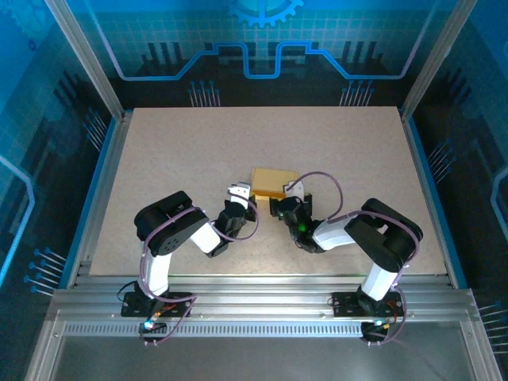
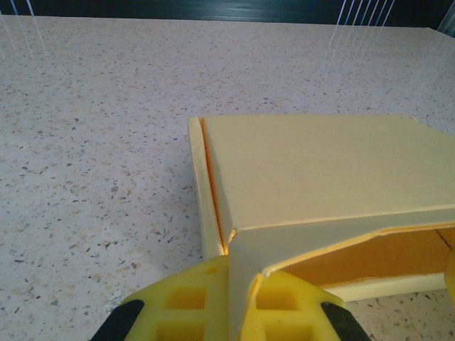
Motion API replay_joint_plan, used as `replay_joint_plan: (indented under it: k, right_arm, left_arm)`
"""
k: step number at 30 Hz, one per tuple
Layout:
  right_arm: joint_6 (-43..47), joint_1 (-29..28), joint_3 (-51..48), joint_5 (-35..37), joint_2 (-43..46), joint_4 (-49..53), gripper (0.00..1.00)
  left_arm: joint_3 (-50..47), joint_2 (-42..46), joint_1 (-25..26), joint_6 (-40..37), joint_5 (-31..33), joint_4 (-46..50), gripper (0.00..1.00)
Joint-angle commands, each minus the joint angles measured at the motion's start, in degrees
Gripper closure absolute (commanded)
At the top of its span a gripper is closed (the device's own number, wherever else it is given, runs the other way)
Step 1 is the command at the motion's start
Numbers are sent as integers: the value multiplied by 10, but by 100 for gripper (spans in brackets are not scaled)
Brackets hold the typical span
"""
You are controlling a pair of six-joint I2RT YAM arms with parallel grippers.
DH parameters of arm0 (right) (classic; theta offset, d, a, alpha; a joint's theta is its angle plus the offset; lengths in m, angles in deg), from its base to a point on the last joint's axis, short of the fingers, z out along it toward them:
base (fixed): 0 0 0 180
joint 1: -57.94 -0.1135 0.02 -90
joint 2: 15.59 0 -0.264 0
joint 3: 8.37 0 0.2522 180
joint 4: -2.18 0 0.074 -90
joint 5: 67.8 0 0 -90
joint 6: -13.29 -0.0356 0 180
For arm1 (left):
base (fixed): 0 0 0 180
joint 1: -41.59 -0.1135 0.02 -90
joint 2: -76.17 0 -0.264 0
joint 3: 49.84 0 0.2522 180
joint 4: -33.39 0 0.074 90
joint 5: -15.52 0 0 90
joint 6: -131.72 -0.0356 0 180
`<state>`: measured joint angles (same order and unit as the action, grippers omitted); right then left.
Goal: Fold the paper box
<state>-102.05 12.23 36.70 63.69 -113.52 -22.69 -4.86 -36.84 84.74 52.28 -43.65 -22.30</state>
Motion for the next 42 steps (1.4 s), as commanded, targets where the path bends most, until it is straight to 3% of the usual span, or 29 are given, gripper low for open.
replay_joint_plan:
  k: [1, 9, 15, 20, 23, 27, 36, 39, 42]
  right_arm:
    - [18, -7, -17, -13, 36, -8, 7]
    - [37, -8, -61, -37, 139, 53, 1]
    - [81, -3, -89, -66, 276, 125, 0]
    - [88, 48, -73, -124, 392, 202, 0]
    - [65, 112, -46, -192, 424, 254, 0]
    - [14, 192, 27, -273, 398, 332, 0]
    - [-124, 242, 274, -377, 166, 554, 3]
    - [-161, 256, 323, -423, 91, 586, 12]
    - [-186, 264, 342, -467, 44, 586, 15]
  left_arm:
    - [8, -11, 6, 3, 4, 44, 100]
    - [15, -15, 6, 3, 8, 55, 100]
    - [15, -14, 6, 0, 6, 58, 100]
    - [12, -15, 7, -2, 9, 51, 100]
    - [15, -17, 6, -3, 5, 52, 100]
    - [16, -21, 7, -4, 4, 48, 100]
    - [16, -26, 7, -11, 4, 43, 100]
    - [17, -27, 7, -13, 5, 43, 100]
    - [18, -30, 6, -16, 4, 42, 100]
